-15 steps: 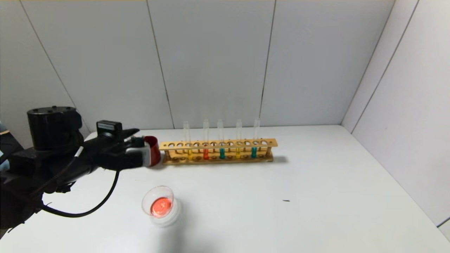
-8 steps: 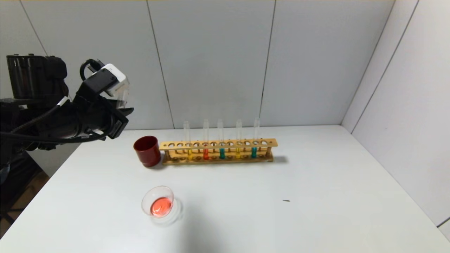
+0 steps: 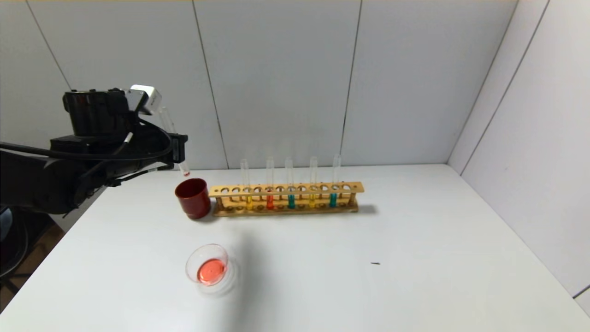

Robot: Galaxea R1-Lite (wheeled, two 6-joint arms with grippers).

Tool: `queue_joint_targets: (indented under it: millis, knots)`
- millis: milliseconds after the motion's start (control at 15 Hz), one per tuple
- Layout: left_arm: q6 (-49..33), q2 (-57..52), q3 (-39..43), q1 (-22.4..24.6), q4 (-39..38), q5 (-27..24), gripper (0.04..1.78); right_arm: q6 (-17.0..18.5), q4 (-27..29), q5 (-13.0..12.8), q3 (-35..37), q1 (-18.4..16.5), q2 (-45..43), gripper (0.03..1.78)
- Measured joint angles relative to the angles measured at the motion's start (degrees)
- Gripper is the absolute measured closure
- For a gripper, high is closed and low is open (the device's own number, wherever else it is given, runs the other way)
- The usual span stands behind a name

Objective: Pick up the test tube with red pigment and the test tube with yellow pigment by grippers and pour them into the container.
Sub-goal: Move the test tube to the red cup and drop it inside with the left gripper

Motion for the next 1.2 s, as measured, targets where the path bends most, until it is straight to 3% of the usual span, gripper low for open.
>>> queue_joint_targets:
  millis: [467,1200]
  knots:
    - [0.2,12.9,-2.9,3.0,-6.3,-0.5,1.49,0.0,0.0,0.0,0.0,0.0,0.0,0.06]
    - [0.9,21.9,-2.9,3.6,-11.7,-1.0,1.49,0.0,0.0,0.0,0.0,0.0,0.0,0.06]
